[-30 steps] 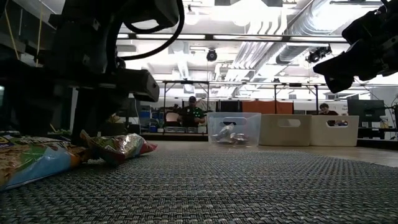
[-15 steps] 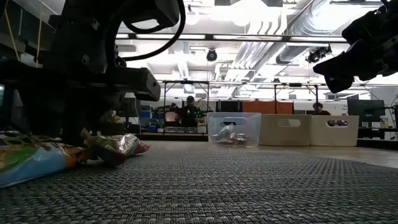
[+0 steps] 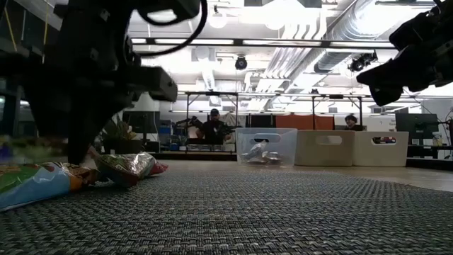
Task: Pick and place Granola Bars by type
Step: Put the blue granola bar into the white bin
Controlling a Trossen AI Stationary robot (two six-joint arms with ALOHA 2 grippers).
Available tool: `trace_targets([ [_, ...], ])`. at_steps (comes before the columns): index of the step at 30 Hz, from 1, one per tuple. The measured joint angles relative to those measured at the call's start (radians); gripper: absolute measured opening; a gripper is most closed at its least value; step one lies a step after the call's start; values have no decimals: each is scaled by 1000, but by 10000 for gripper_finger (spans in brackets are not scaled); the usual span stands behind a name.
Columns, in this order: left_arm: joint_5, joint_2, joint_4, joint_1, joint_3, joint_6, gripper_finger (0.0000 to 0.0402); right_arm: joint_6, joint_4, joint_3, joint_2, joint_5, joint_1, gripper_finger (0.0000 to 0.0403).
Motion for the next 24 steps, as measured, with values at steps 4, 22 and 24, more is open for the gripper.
trace_targets([
  [4, -47, -5, -95, 0, 71, 26, 95, 0, 0, 0, -1, 0, 0, 0],
  [22, -537, -16, -413, 0, 629, 453, 94, 0, 0, 0, 0, 0, 0, 0],
  [24, -590, -16, -420, 0, 686, 513, 94, 0, 0, 0, 0, 0, 0, 0],
])
